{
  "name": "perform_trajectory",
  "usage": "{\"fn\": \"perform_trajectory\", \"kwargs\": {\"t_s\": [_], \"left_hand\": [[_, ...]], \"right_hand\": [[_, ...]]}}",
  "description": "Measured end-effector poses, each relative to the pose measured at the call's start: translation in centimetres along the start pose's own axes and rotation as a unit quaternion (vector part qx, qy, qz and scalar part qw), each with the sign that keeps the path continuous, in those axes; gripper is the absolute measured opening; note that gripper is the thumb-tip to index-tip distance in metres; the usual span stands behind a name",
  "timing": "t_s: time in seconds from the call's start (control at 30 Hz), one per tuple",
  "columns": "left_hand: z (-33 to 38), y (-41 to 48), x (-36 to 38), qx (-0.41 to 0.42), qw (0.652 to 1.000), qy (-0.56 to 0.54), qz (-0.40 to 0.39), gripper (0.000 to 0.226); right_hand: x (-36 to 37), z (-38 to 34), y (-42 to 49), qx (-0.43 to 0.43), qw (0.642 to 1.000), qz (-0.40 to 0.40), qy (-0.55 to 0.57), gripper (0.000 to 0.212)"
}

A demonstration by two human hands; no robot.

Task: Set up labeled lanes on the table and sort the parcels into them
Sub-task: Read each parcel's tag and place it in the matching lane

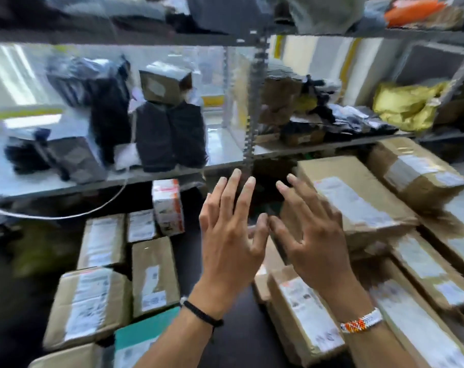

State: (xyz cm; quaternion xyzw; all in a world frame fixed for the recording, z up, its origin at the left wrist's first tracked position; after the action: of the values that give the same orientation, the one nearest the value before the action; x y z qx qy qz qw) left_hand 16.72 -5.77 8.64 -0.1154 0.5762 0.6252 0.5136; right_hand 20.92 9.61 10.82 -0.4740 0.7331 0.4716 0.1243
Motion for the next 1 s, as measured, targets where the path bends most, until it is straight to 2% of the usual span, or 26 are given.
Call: {"fn": "perform_trajectory", "kwargs": {"t_s": [0.1,0.2,0.27,0.37,0.47,0.63,0.73,0.87,1.0], "left_hand": [[-6.2,-0.6,-0.9,-0.053,0.998,0.020,-0.011,0.062],[-12.4,-1.6,-1.0,-0.100,0.993,0.051,-0.025,0.064],[-16.2,-2.3,-0.6,-0.133,0.988,0.066,-0.043,0.064],[-21.4,-3.6,-0.1,-0.169,0.977,0.096,-0.081,0.061],[-26.1,-4.9,-0.2,-0.169,0.971,0.133,-0.106,0.060],[-31.4,-6.9,-0.5,-0.191,0.957,0.159,-0.147,0.063],[-32.3,-7.9,-0.2,-0.211,0.951,0.148,-0.170,0.066],[-31.4,-7.9,-0.1,-0.216,0.950,0.123,-0.188,0.068],[-29.5,-6.2,0.0,-0.235,0.954,0.066,-0.175,0.067]], "right_hand": [[6.1,-2.5,1.4,0.004,0.998,-0.046,0.042,0.064],[13.2,-4.1,2.5,0.052,0.990,-0.102,0.079,0.072],[18.2,-4.9,3.6,0.115,0.975,-0.147,0.117,0.075],[25.7,-5.8,6.5,0.234,0.932,-0.204,0.187,0.085],[32.5,-5.3,9.9,0.317,0.905,-0.220,0.180,0.098],[39.7,-3.4,12.8,0.374,0.894,-0.196,0.148,0.116],[40.3,-2.6,12.7,0.361,0.905,-0.160,0.158,0.106],[37.5,-1.8,11.8,0.379,0.893,-0.072,0.231,0.090],[31.4,-1.1,9.0,0.377,0.849,0.016,0.369,0.095]]}}
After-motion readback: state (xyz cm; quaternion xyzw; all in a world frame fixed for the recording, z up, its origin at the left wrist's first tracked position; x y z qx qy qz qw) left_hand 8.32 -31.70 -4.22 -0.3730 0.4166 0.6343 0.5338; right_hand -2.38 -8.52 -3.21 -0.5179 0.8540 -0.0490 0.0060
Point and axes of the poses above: each hand's wrist, its own y-axis towards the middle knuckle, its own x-axis out of the palm, z = x × y, the point moved 1 cm from there along y, towards the middle knuckle, and after that the axes turned 13 degrees about y, right-handed, at the moved point
